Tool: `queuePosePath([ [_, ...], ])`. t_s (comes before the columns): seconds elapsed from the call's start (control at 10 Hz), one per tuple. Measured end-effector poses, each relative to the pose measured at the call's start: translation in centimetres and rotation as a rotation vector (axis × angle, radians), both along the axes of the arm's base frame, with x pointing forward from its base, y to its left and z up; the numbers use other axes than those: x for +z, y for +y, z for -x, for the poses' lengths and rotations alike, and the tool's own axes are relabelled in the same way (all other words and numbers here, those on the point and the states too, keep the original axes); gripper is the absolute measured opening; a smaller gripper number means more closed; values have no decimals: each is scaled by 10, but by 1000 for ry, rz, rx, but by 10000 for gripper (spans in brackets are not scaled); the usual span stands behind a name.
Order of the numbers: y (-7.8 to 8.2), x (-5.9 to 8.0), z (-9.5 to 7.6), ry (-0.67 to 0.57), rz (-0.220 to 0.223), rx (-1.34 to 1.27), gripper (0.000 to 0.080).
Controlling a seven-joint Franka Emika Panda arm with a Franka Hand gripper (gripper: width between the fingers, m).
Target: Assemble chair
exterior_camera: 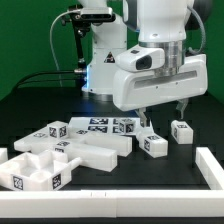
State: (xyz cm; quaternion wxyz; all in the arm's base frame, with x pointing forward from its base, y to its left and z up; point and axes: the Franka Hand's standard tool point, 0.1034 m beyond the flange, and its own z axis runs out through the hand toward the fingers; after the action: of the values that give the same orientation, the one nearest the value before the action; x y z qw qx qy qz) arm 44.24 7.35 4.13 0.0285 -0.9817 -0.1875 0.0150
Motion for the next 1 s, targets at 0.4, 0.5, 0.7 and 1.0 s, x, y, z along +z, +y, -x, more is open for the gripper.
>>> queuePosePath([
  [0.4, -10, -15, -5, 12, -1, -5, 648],
  [0.5, -8, -20, -8, 17, -2, -13, 648],
  [0.7, -5, -22, -8, 15, -4, -16, 648],
  [1.0, -5, -22, -8, 16, -4, -14, 511],
])
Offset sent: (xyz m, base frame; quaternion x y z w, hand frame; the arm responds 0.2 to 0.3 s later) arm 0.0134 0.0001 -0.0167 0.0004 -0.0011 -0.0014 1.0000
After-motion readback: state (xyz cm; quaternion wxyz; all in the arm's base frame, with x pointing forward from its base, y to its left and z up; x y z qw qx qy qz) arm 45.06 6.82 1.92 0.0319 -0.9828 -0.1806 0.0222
